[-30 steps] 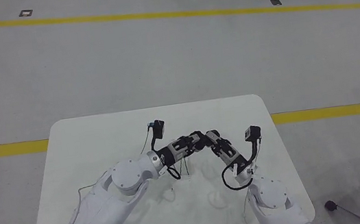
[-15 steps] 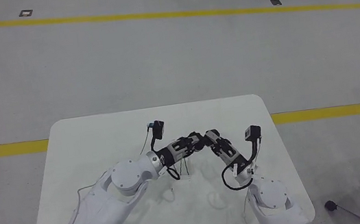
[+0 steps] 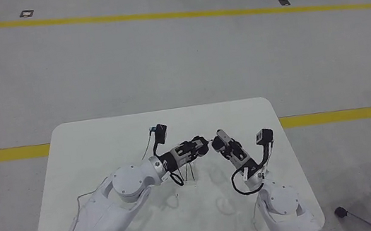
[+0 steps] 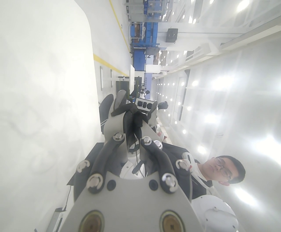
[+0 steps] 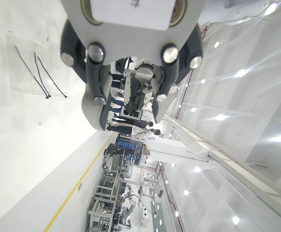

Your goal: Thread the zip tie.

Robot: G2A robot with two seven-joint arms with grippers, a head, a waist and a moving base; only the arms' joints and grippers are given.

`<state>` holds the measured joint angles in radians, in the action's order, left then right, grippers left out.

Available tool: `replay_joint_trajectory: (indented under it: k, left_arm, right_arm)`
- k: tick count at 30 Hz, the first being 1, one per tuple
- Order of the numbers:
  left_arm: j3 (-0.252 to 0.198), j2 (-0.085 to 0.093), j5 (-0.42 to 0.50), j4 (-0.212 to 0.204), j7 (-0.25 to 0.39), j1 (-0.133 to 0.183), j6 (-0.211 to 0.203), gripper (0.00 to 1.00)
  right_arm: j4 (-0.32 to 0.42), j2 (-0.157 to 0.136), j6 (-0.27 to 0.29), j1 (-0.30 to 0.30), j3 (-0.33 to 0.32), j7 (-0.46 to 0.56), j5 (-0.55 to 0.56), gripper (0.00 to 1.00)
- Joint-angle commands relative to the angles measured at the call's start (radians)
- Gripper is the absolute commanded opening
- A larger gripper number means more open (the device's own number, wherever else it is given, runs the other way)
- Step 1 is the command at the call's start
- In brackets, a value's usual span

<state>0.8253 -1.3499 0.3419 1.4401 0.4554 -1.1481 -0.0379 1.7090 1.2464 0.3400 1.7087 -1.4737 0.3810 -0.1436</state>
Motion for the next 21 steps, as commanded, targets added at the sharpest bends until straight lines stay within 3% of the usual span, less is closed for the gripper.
replay_joint_trajectory:
  k: [1, 7, 10, 13, 21]
  left_arm:
    - [0.001, 0.001, -0.001, 0.002, 0.002, -0.001, 0.001, 0.00]
    - [0.004, 0.004, -0.007, 0.004, 0.017, -0.002, -0.007, 0.00]
    - [0.005, 0.005, -0.007, 0.006, 0.027, -0.002, -0.014, 0.00]
    - [0.009, 0.007, -0.004, 0.007, 0.035, -0.004, -0.021, 0.00]
    - [0.030, 0.015, -0.010, 0.010, 0.037, -0.013, -0.032, 0.00]
  right_arm:
    - [0.000, 0.000, 0.000, 0.001, -0.001, 0.001, 0.000, 0.50]
    - [-0.004, 0.000, 0.000, 0.004, 0.003, 0.005, -0.010, 0.38]
    - [-0.008, 0.001, 0.000, 0.005, 0.005, 0.009, -0.028, 0.25]
    - [-0.016, 0.002, 0.000, 0.004, 0.010, 0.018, -0.065, 0.18]
    - [-0.027, 0.000, 0.000, 0.004, 0.003, 0.031, -0.088, 0.20]
